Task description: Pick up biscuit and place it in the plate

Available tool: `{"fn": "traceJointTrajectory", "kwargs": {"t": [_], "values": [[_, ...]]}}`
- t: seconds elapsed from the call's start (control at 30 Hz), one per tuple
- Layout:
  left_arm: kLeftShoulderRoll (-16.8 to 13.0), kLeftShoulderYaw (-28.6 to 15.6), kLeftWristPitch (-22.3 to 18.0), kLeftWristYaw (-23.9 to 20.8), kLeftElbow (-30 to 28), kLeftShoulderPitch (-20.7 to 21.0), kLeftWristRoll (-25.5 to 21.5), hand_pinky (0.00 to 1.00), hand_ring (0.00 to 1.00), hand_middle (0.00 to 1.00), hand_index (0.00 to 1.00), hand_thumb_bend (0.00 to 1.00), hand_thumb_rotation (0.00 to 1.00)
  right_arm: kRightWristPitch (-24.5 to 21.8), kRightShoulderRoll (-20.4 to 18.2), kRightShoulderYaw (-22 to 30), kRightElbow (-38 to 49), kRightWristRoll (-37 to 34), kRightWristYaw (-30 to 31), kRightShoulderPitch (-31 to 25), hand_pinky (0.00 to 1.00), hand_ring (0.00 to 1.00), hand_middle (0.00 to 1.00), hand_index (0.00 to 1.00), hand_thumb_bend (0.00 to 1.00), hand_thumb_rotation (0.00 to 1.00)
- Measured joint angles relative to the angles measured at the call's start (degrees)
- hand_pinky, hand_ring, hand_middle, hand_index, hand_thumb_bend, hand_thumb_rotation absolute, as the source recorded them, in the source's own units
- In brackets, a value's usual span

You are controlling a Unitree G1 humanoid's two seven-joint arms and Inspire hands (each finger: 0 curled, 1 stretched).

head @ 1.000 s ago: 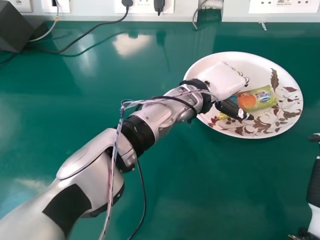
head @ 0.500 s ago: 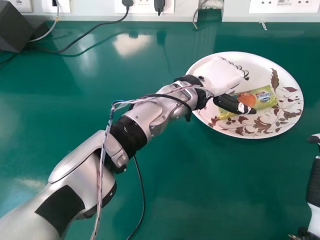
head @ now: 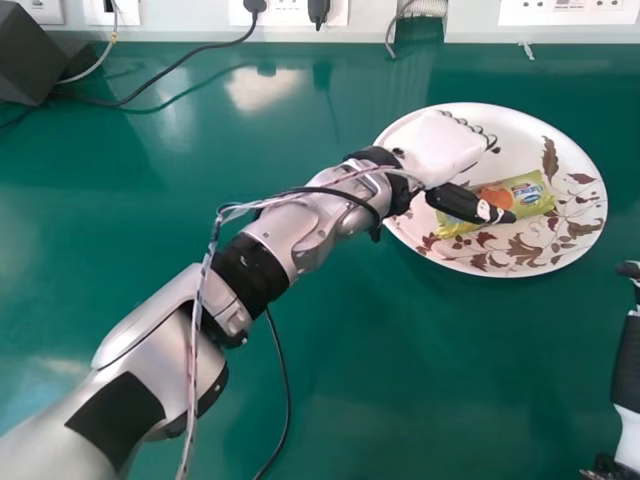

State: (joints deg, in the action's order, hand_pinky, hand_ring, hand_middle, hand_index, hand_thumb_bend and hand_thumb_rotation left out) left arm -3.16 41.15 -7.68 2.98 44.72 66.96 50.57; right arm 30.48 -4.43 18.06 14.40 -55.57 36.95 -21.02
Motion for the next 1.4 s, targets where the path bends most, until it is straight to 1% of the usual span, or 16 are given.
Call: {"fn": "traceJointTrajectory", "kwargs": {"t": [0.1,0.2,0.37,0.43,0.5,0.67,0.73,0.8,0.97,1.13,1.27,1.4], "values": [[-0.56,-0.34,-0.40,-0.16,-1.30,-0.98,-0.04,0.88,0.90,0.94,0.92,1.00,0.60,0.05,0.04,0.13,-0.20,0.07,0.51,0.17,0.49,0.63,0.69,0.66,0.77,0.07],[-1.08,-1.06,-0.53,-0.25,-2.25,-1.42,-0.06,0.88,0.90,0.94,0.92,1.00,0.60,0.09,0.14,0.58,-0.72,0.01,1.47,0.52,0.48,0.61,0.67,0.66,0.77,0.06],[-1.69,-1.90,-0.78,-0.41,-3.68,-2.43,-0.10,0.87,0.91,0.95,0.93,1.00,0.62,0.10,0.19,0.95,-0.99,0.13,1.73,0.79,0.51,0.63,0.67,0.67,0.77,0.05],[-1.74,-2.17,-0.95,-0.43,-4.04,-2.97,-0.16,0.88,0.93,0.96,0.94,1.00,0.63,0.07,0.20,0.95,-1.01,0.12,1.73,0.80,0.52,0.64,0.67,0.67,0.78,0.05],[-1.81,-2.58,-1.29,-0.77,-4.37,-3.24,-0.27,0.89,0.94,0.97,0.94,1.00,0.62,-0.09,0.22,0.99,-1.21,0.03,1.87,0.85,0.51,0.63,0.67,0.67,0.80,0.03],[-2.56,-4.49,-2.61,-1.92,-6.85,-4.69,-2.06,0.89,0.94,0.96,0.93,1.00,0.63,-0.81,0.27,1.15,-1.60,-0.18,2.32,1.11,0.49,0.60,0.64,0.69,0.78,0.02],[-3.54,-5.23,-3.20,-1.82,-8.64,-5.89,-2.77,0.90,0.94,0.96,0.94,1.00,0.64,-0.85,0.30,1.16,-1.59,-0.17,2.32,1.23,0.48,0.59,0.65,0.69,0.78,0.01],[-4.60,-6.44,-4.11,-1.79,-10.35,-7.30,-4.29,0.90,0.94,0.96,0.94,1.00,0.64,-0.89,0.32,1.20,-1.59,-0.17,2.35,1.27,0.49,0.61,0.67,0.70,0.77,0.00],[-7.14,-8.01,-5.70,-1.78,-12.74,-9.92,-5.71,0.91,0.94,0.96,0.94,1.00,0.63,-1.11,0.38,1.61,-1.69,-0.20,2.70,1.44,0.53,0.67,0.72,0.72,0.72,0.00],[-8.82,-10.46,-7.66,-2.02,-17.29,-13.10,-8.40,0.98,0.98,0.97,0.96,1.00,0.62,-2.09,0.50,1.98,-2.02,-0.64,3.27,1.80,0.54,0.69,0.76,0.73,0.70,0.00],[-9.94,-12.34,-9.09,-1.98,-20.16,-14.45,-9.72,0.98,0.98,0.97,0.96,1.00,0.63,-2.19,0.61,2.12,-2.35,-0.62,3.50,2.20,0.51,0.65,0.73,0.71,0.72,0.00],[-11.01,-14.93,-9.92,-1.93,-23.39,-15.65,-11.52,0.98,0.98,0.97,0.97,1.00,0.63,-2.21,0.70,2.30,-2.62,-0.55,3.50,2.53,0.53,0.65,0.71,0.70,0.71,0.00]]}}
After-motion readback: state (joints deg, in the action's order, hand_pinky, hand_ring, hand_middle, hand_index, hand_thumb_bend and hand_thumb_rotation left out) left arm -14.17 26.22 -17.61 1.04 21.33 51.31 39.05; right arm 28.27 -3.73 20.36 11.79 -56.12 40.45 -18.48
